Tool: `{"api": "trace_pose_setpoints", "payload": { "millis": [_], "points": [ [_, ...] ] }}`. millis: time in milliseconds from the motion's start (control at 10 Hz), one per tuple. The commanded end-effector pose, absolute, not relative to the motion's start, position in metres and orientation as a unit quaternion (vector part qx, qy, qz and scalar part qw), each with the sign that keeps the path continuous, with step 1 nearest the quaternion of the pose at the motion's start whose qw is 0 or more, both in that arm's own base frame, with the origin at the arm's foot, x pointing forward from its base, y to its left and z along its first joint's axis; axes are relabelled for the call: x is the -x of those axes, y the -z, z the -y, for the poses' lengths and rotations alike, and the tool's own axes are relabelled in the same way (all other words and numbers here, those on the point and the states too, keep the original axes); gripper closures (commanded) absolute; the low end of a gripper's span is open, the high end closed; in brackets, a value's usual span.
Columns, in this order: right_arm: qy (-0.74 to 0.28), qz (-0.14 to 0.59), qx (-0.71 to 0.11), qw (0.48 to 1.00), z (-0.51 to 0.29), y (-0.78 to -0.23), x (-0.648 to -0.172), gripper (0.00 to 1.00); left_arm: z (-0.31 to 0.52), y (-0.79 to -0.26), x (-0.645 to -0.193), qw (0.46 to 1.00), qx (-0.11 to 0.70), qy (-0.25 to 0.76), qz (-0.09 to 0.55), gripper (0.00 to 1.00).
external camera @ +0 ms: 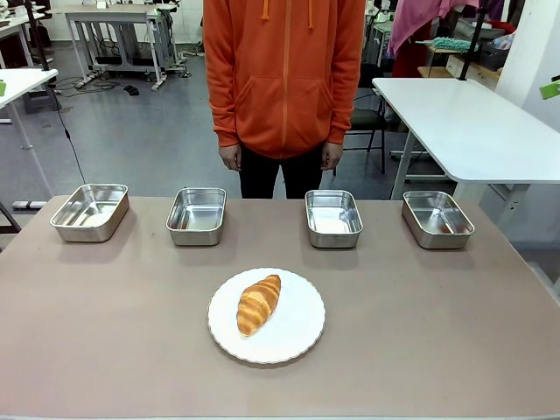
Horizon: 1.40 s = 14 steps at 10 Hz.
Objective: Place the bread in the container.
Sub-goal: Place the Butter Roll into the Airtight Container indicated by the human.
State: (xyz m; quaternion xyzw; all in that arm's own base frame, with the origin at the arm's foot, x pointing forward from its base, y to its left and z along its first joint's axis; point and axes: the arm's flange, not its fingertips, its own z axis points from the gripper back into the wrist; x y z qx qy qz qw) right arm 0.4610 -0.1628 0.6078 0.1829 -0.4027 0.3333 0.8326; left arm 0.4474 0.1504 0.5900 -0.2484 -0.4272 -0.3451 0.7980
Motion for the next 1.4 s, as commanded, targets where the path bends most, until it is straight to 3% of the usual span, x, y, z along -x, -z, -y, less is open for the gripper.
{"api": "trace_pose_setpoints", "payload": {
  "millis": [0,1300],
  "points": [
    [-0.335,0.410,-0.186,0.828,0.1615,-0.6085,-0.4606,0.00,-0.1515,-0.5903,-0.4452,0.791,0.254,0.348,0.435,0.00],
    [-0.335,0.410,-0.186,0.828,0.1615,-0.6085,-0.4606,0.00,-0.1515,-0.5903,-0.4452,0.791,0.254,0.348,0.435,0.00]
  ]
}}
